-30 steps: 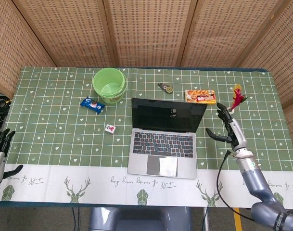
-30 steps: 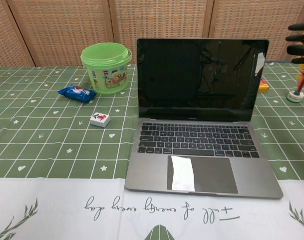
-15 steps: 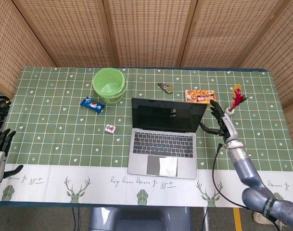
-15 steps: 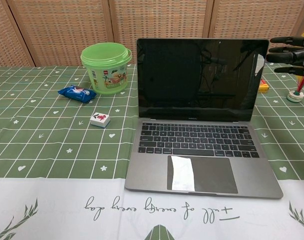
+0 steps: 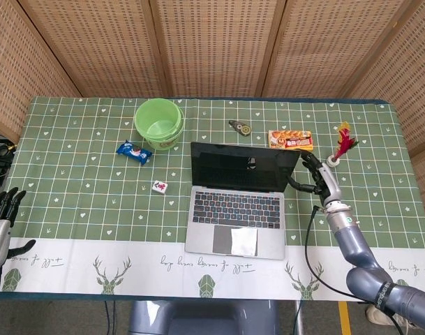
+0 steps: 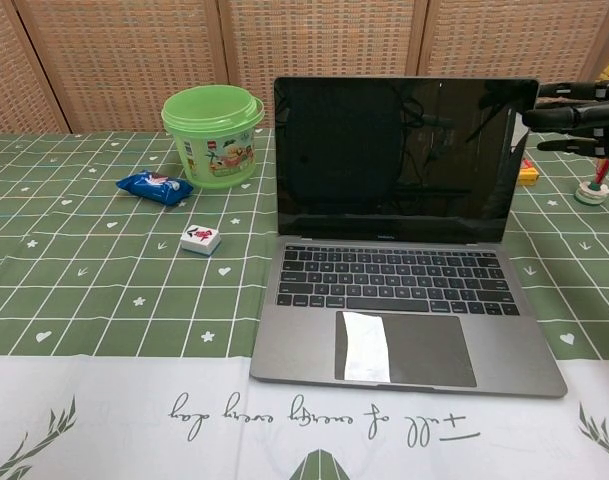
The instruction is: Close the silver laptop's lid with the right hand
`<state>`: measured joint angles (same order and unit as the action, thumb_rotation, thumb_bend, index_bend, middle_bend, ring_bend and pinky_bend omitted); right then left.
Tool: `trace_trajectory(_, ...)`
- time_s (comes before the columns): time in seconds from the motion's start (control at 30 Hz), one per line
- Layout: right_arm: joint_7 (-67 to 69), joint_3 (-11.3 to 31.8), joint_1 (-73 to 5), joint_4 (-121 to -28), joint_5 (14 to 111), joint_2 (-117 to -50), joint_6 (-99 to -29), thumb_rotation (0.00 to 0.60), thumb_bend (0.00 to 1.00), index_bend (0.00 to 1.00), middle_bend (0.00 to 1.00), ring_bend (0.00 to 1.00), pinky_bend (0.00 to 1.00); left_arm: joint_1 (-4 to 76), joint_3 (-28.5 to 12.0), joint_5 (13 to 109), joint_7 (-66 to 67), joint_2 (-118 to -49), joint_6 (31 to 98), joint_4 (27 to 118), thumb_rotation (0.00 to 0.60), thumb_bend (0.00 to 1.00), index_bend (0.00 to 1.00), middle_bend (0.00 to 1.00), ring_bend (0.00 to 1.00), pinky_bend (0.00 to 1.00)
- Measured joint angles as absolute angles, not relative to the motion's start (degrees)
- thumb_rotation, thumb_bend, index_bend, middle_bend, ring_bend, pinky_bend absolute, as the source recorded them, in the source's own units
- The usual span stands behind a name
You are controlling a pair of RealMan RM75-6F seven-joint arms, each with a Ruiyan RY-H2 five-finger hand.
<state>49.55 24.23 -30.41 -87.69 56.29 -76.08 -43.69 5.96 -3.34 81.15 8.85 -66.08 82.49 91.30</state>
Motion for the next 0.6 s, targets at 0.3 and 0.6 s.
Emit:
trace_trajectory(0.3, 52.65, 25.78, -30.02, -88.97, 58.19, -75.32, -42.04, 0.600, 0.49, 0.33, 0.31, 0.23, 0.21, 6.05, -3.24, 81.02, 8.79, -65.92, 82.17, 91.33, 0.600, 0.05, 0.00, 0.00, 0.00, 0.00)
trace_trajectory(0.6, 56.17, 26.49, -29.07, -89.58, 62.07, -74.90, -41.93, 0.600, 0.48, 0.36, 0.35, 0.27, 0.23, 6.20, -2.90, 81.37, 9.08, -65.56, 81.83, 91.64, 0.600, 0.05, 0.00, 0.00, 0.00, 0.00)
